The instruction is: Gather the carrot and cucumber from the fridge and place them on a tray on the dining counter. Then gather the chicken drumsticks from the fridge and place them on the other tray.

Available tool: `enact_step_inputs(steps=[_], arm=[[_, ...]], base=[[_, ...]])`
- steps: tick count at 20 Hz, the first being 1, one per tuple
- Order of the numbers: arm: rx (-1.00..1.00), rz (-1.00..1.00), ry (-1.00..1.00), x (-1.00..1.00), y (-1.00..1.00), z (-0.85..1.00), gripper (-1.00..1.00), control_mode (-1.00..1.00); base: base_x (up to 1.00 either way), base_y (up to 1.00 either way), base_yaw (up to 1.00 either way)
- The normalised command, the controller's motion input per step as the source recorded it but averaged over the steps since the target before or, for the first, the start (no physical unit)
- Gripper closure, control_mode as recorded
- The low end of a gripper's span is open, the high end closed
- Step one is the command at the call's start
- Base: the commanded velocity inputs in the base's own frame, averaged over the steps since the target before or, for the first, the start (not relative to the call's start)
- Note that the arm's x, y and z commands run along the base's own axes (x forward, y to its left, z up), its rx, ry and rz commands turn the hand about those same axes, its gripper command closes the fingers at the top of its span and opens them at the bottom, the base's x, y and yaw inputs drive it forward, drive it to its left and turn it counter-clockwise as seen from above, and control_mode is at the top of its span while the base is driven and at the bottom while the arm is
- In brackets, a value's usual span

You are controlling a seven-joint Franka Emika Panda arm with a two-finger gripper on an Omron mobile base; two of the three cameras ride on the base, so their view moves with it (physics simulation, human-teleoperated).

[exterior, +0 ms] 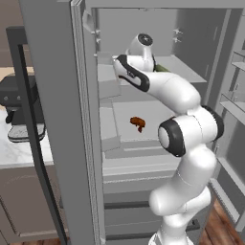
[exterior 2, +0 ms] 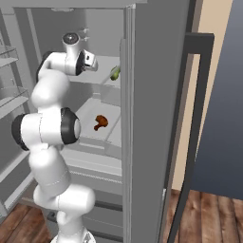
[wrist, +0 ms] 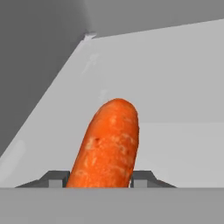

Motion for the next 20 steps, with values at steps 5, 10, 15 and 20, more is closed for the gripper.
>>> enact_step_inputs(steps=[5,10,15,20], arm=[[0.00,-0.13,-0.01,-0.92,-0.46,0.10,1.00,-1.00],[0.11,-0.06,0.00,-1.00,-0.55,0.01,1.00,-1.00],[0.07,-0.06,0.00,-1.00,-0.27,0.05,1.00,-1.00],[0.00,-0.08,0.02,-1.00,-0.05,0.00,1.00,-1.00]], base=[[0.00,0.00,0.00],[0.00,0.00,0.00],[0.00,0.00,0.00],[0.00,0.00,0.00]])
